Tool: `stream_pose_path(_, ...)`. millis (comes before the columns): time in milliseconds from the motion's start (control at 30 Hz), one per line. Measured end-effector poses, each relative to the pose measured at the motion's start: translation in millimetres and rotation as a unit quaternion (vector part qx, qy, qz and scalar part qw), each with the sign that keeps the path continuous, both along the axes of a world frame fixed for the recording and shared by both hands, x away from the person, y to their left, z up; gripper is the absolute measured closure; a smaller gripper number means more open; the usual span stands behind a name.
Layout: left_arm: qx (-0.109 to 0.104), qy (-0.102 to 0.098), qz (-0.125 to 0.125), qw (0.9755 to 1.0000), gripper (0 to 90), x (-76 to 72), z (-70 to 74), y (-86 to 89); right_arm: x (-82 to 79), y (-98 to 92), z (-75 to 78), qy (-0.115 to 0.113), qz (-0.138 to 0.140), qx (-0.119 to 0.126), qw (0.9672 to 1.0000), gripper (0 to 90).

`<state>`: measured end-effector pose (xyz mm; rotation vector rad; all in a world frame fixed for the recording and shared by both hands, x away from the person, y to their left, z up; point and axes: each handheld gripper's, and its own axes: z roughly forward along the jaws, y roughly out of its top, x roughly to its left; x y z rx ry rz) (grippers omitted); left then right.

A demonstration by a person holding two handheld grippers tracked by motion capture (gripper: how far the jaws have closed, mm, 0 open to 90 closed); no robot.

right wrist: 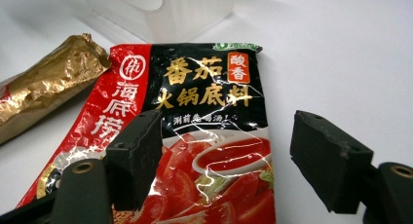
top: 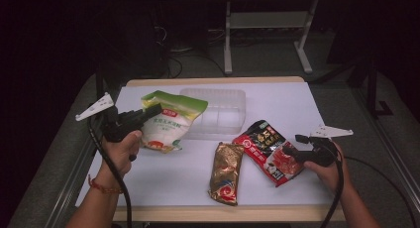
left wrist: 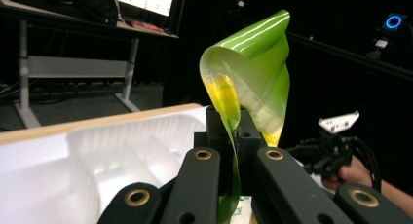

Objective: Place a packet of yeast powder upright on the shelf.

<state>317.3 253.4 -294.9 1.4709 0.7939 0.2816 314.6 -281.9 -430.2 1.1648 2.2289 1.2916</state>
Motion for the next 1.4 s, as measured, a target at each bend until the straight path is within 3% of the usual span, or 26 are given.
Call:
stream_pose_path(400,-0.016,0.015,0.065,0.9977,89.6,59.4,4.0,-35.5,0.2,-1.0,-1.9,0.002,0.0,-0.001,1.0,26.9)
stream_pose_path(467,-0.023,0.021,0.075,0.9967,89.6,70.1,2.4,-39.9,0.3,-1.8,-2.3,0.003,-0.001,-0.001,1.0,26.9)
stream_pose_path(533,-0.015,0.017,0.087,0.9959,89.6,77.3,1.2,-43.9,0.4,-2.5,-2.7,0.004,-0.002,0.0,1.0,26.9)
stream_pose_path(600,-0.027,0.026,0.092,0.995,89.6,87.4,-2.8,-48.8,0.3,-3.0,-3.2,0.005,-0.003,0.0,1.0,27.0)
stream_pose_path(700,-0.02,0.027,0.114,0.993,89.6,98.8,-7.4,-56.9,0.4,-2.8,-3.4,0.004,-0.003,-0.001,1.0,27.0)
stream_pose_path(800,-0.039,0.036,0.122,0.9911,89.6,110.8,-11.6,-61.4,-0.1,-2.4,-3.1,0.003,-0.001,-0.003,1.0,27.0)
stream_pose_path(900,-0.046,0.04,0.138,0.9886,89.6,120.1,-13.8,-66.9,0.4,-2.5,-3.6,0.003,-0.001,-0.005,1.0,27.0)
stream_pose_path(1100,-0.038,0.04,0.163,0.985,89.5,137.5,-22.9,-82.6,0.5,-2.9,-3.8,0.001,0.001,-0.005,1.0,27.0)
stream_pose_path(1267,-0.035,0.031,0.172,0.984,89.5,142.8,-28.8,-90.9,-0.1,-2.8,-3.6,0.0,0.003,-0.006,1.0,27.0)
stream_pose_path(1400,-0.051,0.035,0.174,0.9827,89.4,144.5,-36.1,-94.1,0.0,-2.7,-4.0,0.001,0.004,-0.007,1.0,27.0)
